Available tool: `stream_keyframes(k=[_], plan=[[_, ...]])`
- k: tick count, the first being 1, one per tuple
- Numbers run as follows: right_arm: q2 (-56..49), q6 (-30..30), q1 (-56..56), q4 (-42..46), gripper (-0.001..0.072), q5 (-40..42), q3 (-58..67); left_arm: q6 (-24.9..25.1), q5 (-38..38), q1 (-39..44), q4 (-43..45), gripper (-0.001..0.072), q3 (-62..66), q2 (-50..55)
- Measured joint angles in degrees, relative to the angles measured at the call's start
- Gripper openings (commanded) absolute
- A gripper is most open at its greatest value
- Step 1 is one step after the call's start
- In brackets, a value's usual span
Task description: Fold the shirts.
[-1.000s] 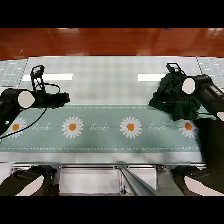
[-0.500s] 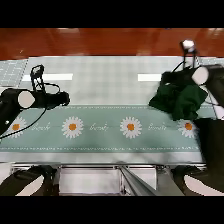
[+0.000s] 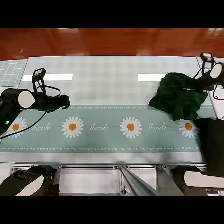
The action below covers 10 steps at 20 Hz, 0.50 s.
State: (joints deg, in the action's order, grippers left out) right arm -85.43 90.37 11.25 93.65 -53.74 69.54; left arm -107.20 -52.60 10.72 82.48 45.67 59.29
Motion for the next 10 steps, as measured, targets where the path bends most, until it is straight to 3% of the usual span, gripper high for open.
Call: stream_keyframes(k=[4, 5, 6, 10], plan=[[-6.19, 0.07, 0.76, -1.14, 0.0383, -0.17, 0.11, 0.00, -0.28, 0.00, -0.02, 0.0508, 0.00, 0.00], [-7.04, 0.11, 0.83, -1.51, 0.0254, 0.11, 0.17, -0.02, -0.31, 0.00, -0.02, 0.0508, 0.00, 0.00], [-7.69, 0.20, 0.92, -1.64, 0.0058, 0.09, 0.24, 0.00, -0.31, 0.00, -0.02, 0.0508, 0.00, 0.00], [-8.31, -1.38, 1.01, -5.95, 0.0029, -1.92, 3.43, 1.22, -1.27, -1.29, 0.74, 0.0508, 0.20, -0.70]])
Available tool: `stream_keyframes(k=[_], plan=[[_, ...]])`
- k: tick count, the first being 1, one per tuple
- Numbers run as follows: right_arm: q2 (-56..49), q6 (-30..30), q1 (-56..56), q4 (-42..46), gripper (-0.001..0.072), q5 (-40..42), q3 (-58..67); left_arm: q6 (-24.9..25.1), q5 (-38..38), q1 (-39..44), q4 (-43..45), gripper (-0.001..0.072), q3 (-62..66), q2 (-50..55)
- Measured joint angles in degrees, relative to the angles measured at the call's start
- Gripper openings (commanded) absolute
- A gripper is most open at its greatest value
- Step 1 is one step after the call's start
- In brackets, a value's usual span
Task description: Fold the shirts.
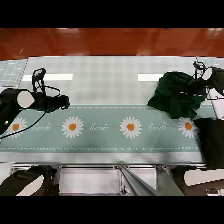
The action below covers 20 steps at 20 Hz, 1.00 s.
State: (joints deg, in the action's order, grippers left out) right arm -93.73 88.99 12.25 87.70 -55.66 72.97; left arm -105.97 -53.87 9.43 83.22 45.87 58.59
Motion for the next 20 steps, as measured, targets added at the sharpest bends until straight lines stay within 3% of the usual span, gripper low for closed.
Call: stream_keyframes(k=[13, 20], plan=[[20.57, -9.25, -5.46, -9.81, 0.0028, -7.82, 36.37, 1.31, -4.76, -15.19, 2.73, 0.0508, 1.36, -15.74], [27.06, -10.14, -18.69, -8.74, 0.0028, -3.10, 45.57, 1.40, -7.17, -16.06, 1.99, 0.0508, 1.38, -18.29]])
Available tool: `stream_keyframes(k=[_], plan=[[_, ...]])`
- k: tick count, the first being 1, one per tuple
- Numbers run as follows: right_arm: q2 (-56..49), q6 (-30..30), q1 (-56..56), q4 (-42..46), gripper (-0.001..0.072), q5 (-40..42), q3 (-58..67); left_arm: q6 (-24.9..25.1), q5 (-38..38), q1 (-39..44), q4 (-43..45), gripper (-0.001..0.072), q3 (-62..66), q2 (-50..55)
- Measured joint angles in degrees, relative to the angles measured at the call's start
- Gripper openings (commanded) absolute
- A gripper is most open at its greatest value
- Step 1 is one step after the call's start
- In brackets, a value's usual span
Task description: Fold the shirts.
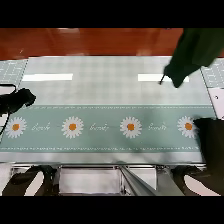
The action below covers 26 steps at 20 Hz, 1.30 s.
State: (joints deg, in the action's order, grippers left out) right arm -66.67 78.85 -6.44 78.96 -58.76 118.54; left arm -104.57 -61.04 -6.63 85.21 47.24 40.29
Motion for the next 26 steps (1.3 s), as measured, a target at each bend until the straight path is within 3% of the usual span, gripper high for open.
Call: stream_keyframes(k=[5, 13, 18, 22, 23, 25, 26], plan=[[0.22, 0.00, -12.85, 3.15, 0.0028, 1.57, 0.85, 0.04, -0.44, -0.04, -1.66, 0.0508, -0.02, -0.24], [-7.65, 0.72, -33.53, 4.66, 0.0028, -5.77, -3.67, 0.42, -0.26, -0.04, -3.89, 0.0508, -0.46, -0.24], [-14.34, 3.04, -34.18, 8.50, 0.0028, -13.84, -7.80, 0.46, -0.04, -0.04, -5.22, 0.0508, -2.99, -0.24], [-16.39, 5.42, -28.09, 9.51, 0.0030, -15.45, -23.02, 4.00, 0.00, -0.04, -10.34, 0.0508, -7.30, -0.22], [-16.65, 6.23, -26.43, 9.31, 0.0058, -14.45, -28.30, 5.40, 0.04, -0.04, -12.26, 0.0508, -8.70, -0.17], [-16.90, 7.76, -23.67, 8.13, 0.0402, -11.91, -37.62, 7.93, 0.55, -0.04, -16.28, 0.0508, -11.52, 0.15], [-17.03, 8.44, -22.45, 7.52, 0.0402, -10.91, -41.40, 9.20, 0.81, -0.04, -18.62, 0.0508, -12.83, 0.59]])
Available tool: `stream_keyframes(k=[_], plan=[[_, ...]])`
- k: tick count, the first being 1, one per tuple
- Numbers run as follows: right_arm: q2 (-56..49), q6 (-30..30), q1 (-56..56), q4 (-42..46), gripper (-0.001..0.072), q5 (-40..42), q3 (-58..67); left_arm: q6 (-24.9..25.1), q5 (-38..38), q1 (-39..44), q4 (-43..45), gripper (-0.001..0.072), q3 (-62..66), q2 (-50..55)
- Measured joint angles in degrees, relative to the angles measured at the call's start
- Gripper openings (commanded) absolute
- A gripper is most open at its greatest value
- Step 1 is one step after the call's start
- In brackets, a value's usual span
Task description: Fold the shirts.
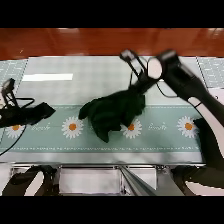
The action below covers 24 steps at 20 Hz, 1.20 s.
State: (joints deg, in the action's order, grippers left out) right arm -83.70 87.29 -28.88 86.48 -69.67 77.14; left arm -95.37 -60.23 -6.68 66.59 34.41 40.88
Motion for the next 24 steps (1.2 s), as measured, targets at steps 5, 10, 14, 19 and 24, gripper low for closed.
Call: stream_keyframes(k=[5, 10, 14, 19, 24], plan=[[2.49, 0.00, 9.40, -0.94, 0.0403, -1.70, -4.96, 7.48, 1.20, -1.60, -9.09, 0.0508, 0.87, 4.20], [12.37, -3.56, 33.77, -7.10, 0.0406, -2.03, -10.21, 10.08, 0.09, -8.72, -11.28, 0.0507, 5.25, 6.84], [16.61, -10.78, 51.10, -22.93, 0.0406, 1.16, -23.45, 16.96, -6.32, -5.77, -17.88, 0.0508, 2.03, 14.32], [17.90, -16.17, 57.79, -31.80, 0.0406, 2.47, -31.04, 20.15, -5.73, 7.19, -21.75, 0.0508, -1.38, 22.45], [18.16, -18.03, 59.01, -35.32, 0.0406, 3.17, -32.52, 17.25, 5.64, 19.50, -26.36, 0.0508, -2.08, 27.91]])
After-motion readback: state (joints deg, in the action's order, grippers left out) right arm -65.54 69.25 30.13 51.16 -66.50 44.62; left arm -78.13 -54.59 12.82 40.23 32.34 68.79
